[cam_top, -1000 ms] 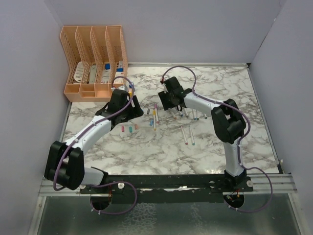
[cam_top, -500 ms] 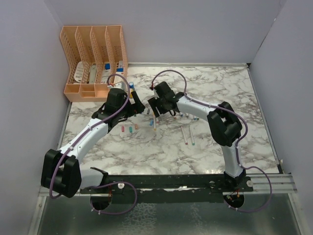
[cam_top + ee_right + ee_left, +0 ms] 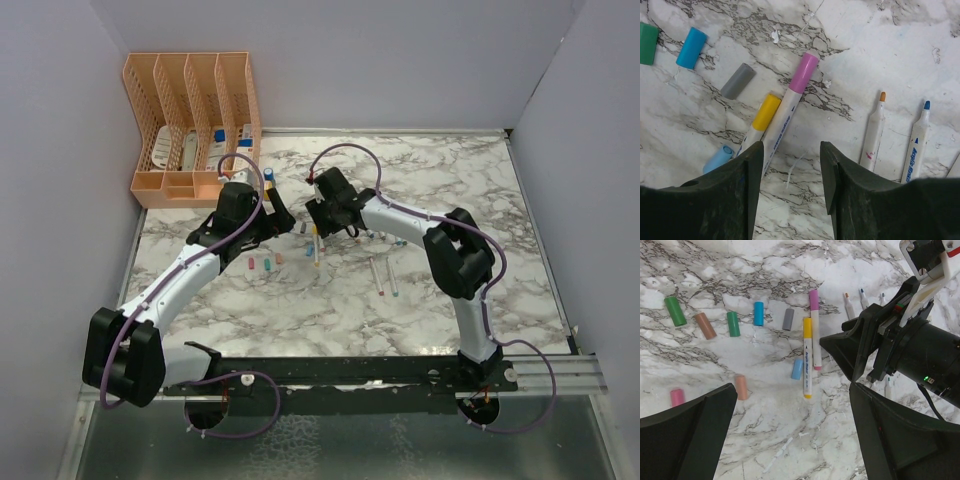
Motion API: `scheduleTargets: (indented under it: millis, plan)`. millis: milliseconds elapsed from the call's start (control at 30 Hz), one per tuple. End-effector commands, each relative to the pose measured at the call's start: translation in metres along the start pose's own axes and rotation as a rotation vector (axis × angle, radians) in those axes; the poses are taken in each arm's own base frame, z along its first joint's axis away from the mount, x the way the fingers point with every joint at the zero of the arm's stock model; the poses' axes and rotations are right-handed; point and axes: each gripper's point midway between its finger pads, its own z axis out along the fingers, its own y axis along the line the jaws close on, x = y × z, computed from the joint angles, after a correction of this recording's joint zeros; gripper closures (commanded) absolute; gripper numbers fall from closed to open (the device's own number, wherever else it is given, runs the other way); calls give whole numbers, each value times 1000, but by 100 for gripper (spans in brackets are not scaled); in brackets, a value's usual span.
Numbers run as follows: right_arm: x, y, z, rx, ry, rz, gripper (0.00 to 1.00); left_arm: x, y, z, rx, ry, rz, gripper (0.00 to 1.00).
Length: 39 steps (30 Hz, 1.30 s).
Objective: Open the pen caps
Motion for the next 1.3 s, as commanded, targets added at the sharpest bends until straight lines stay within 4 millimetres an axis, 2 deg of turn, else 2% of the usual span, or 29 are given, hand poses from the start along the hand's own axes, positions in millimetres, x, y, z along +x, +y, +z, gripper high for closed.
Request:
scheduleTargets:
  millis: [0, 567, 933, 1267]
  plan:
    - [0, 4, -4, -20, 7, 5, 52, -3, -3, -5, 24, -15, -12, 1]
    - [12, 17, 8, -47, 42, 4, 54, -3, 2, -9, 23, -23, -21, 1]
    - [21, 17, 16, -33, 73, 9, 56, -3, 4, -11, 25, -26, -25, 1]
    - [42, 15, 23, -15, 141, 41, 73, -5, 3, -10, 29, -28, -35, 1]
